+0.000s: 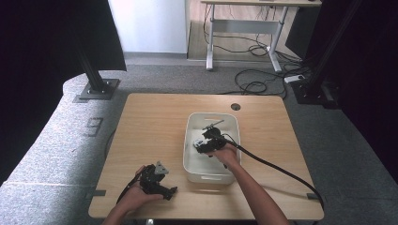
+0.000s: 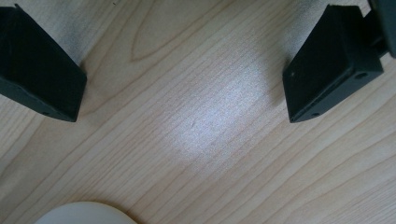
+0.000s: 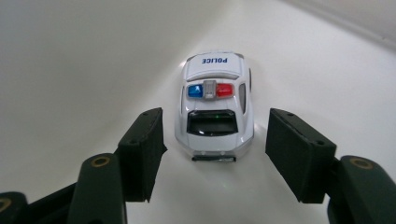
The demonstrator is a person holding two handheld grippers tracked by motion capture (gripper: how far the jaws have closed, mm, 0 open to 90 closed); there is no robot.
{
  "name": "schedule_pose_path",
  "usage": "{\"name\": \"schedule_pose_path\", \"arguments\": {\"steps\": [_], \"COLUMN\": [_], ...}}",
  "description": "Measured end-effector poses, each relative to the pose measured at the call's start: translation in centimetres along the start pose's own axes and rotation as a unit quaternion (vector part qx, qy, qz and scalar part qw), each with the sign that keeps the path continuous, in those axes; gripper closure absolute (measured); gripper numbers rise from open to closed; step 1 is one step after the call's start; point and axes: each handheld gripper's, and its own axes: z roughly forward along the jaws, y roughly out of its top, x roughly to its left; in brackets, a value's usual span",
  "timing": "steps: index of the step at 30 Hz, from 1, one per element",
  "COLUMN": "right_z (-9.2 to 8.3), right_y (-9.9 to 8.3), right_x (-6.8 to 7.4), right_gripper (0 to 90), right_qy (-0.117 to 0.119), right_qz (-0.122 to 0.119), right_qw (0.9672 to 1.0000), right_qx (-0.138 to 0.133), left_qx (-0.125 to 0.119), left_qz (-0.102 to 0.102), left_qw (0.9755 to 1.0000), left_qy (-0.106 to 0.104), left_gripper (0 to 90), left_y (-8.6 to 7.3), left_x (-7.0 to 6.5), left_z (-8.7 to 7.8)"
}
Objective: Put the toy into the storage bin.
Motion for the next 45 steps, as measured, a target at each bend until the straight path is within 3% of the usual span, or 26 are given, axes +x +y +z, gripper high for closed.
{"name": "schedule_pose_path", "arguments": {"steps": [10,16,21,32,45], "right_z": [-0.1,0.0,0.1,-0.2,-2.9], "right_y": [-0.1,-0.2,-0.3,-0.3,-0.1], "right_x": [0.2,0.5,0.7,0.7,0.8], "right_gripper": [42.6,46.1,46.4,39.9,35.3], "right_qy": [0.021,0.056,0.061,0.043,0.010], "right_qz": [0.010,0.016,0.012,0.002,-0.029], "right_qw": [0.9995,0.9979,0.9975,0.9989,0.9995], "right_qx": [0.020,0.028,0.033,0.021,-0.014], "left_qx": [0.000,0.000,0.000,-0.001,-0.002], "left_qz": [0.000,0.000,0.001,0.001,0.002], "left_qw": [1.0000,1.0000,1.0000,1.0000,1.0000], "left_qy": [0.000,0.000,0.000,-0.001,-0.002], "left_gripper": [0.0,0.0,0.0,0.0,0.0], "left_y": [0.0,0.0,0.0,0.0,0.0], "left_x": [0.0,0.0,0.0,0.0,0.1], "left_z": [0.0,0.0,0.0,0.0,0.1]}}
